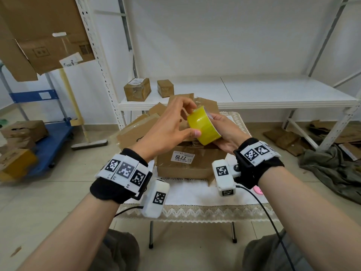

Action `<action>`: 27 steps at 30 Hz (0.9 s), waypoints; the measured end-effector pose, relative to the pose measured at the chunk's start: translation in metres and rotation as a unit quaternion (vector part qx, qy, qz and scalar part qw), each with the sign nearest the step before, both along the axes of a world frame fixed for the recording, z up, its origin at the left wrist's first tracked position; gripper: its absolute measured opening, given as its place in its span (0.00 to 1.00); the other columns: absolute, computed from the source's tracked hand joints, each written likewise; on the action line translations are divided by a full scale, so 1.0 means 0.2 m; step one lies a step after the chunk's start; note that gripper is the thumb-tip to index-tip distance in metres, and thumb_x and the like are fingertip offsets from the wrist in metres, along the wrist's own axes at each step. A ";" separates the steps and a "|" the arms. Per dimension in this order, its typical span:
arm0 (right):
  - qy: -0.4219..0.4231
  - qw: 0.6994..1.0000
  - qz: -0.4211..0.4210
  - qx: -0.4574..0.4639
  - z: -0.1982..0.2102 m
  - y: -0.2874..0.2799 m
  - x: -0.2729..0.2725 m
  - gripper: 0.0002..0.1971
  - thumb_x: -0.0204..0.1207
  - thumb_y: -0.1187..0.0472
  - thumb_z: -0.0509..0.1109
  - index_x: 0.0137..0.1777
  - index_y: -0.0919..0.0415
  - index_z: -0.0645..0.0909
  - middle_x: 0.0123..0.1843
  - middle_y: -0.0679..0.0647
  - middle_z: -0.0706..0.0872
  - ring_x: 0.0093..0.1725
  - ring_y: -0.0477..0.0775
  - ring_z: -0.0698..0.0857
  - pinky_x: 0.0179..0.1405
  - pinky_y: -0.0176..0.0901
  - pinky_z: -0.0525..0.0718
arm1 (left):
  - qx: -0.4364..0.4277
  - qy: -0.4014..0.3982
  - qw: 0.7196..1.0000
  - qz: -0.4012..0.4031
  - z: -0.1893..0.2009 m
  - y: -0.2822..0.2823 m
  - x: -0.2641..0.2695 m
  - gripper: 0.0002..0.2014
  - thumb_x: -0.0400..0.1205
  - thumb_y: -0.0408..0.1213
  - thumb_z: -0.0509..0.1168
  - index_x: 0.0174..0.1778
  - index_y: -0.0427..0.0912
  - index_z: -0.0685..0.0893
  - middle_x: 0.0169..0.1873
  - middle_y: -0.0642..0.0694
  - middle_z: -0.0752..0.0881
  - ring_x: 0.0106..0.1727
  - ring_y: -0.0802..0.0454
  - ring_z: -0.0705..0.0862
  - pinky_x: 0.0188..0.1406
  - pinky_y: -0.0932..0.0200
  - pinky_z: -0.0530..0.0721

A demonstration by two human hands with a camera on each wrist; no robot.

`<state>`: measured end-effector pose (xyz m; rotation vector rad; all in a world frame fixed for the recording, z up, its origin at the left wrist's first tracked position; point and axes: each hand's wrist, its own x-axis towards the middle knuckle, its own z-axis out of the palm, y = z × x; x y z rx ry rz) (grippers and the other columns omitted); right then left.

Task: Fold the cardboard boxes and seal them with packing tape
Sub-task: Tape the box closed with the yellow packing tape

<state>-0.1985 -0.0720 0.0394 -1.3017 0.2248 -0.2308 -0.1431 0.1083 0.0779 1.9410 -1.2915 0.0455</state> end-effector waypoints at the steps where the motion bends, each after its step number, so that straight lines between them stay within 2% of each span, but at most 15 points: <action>1: 0.000 1.000 0.001 0.001 0.00 0.00 0.00 0.15 0.87 0.58 0.66 0.65 0.68 0.84 0.51 0.63 0.91 0.40 0.54 0.91 0.35 0.45 0.89 | 0.005 -0.008 1.000 -0.003 0.00 0.00 0.00 0.27 0.76 0.42 0.78 0.65 0.51 0.70 0.61 0.52 0.75 0.60 0.57 0.77 0.58 0.67 0.77; 5: -0.004 1.000 -0.002 0.009 0.00 0.00 0.00 0.12 0.87 0.61 0.66 0.63 0.67 0.84 0.46 0.60 0.92 0.37 0.52 0.91 0.32 0.43 0.89 | 0.015 -0.017 1.000 -0.005 -0.02 -0.01 0.02 0.27 0.78 0.40 0.76 0.67 0.48 0.68 0.61 0.49 0.73 0.61 0.56 0.75 0.56 0.76 0.73; 8: -0.006 1.000 -0.008 0.007 -0.01 -0.01 0.00 0.15 0.86 0.60 0.67 0.66 0.70 0.83 0.48 0.62 0.91 0.39 0.53 0.91 0.34 0.45 0.89 | 0.013 -0.030 0.999 0.003 -0.05 -0.01 0.01 0.26 0.81 0.40 0.73 0.70 0.45 0.68 0.62 0.48 0.71 0.62 0.57 0.73 0.58 0.78 0.72; 11: -0.005 1.000 -0.015 0.011 -0.01 0.00 0.00 0.17 0.86 0.60 0.68 0.69 0.70 0.82 0.52 0.63 0.91 0.40 0.54 0.91 0.35 0.46 0.90 | 0.007 -0.029 1.000 0.005 -0.08 -0.02 0.00 0.28 0.83 0.41 0.71 0.75 0.45 0.65 0.63 0.48 0.69 0.65 0.56 0.72 0.64 0.70 0.73; 13: -0.007 1.000 -0.015 0.017 -0.01 0.00 -0.01 0.15 0.86 0.61 0.67 0.67 0.70 0.82 0.51 0.63 0.91 0.39 0.54 0.91 0.33 0.45 0.89 | 0.003 -0.026 1.000 0.002 -0.09 -0.02 0.00 0.29 0.83 0.41 0.70 0.77 0.46 0.64 0.63 0.48 0.68 0.66 0.53 0.72 0.69 0.61 0.74; 16: -0.008 1.000 -0.018 0.023 -0.01 0.00 -0.01 0.16 0.86 0.61 0.67 0.68 0.70 0.82 0.49 0.62 0.90 0.37 0.52 0.91 0.31 0.43 0.88 | 0.002 -0.017 1.000 -0.004 -0.09 -0.02 0.00 0.29 0.84 0.39 0.69 0.78 0.47 0.63 0.62 0.48 0.68 0.67 0.52 0.72 0.72 0.54 0.75; 22: -0.009 1.000 -0.007 0.007 -0.01 -0.01 -0.01 0.19 0.86 0.58 0.68 0.70 0.72 0.81 0.50 0.62 0.90 0.38 0.51 0.90 0.33 0.43 0.88 | 0.016 -0.010 1.000 -0.016 -0.09 -0.02 0.02 0.32 0.84 0.41 0.70 0.81 0.48 0.61 0.62 0.46 0.68 0.68 0.50 0.72 0.74 0.52 0.74; 27: 0.001 1.000 -0.016 0.018 -0.01 -0.02 0.00 0.19 0.87 0.58 0.67 0.72 0.71 0.80 0.50 0.62 0.90 0.38 0.51 0.91 0.32 0.42 0.87 | 0.008 0.005 1.000 -0.014 -0.08 -0.01 0.02 0.33 0.84 0.43 0.70 0.81 0.51 0.60 0.60 0.51 0.69 0.64 0.57 0.74 0.71 0.54 0.76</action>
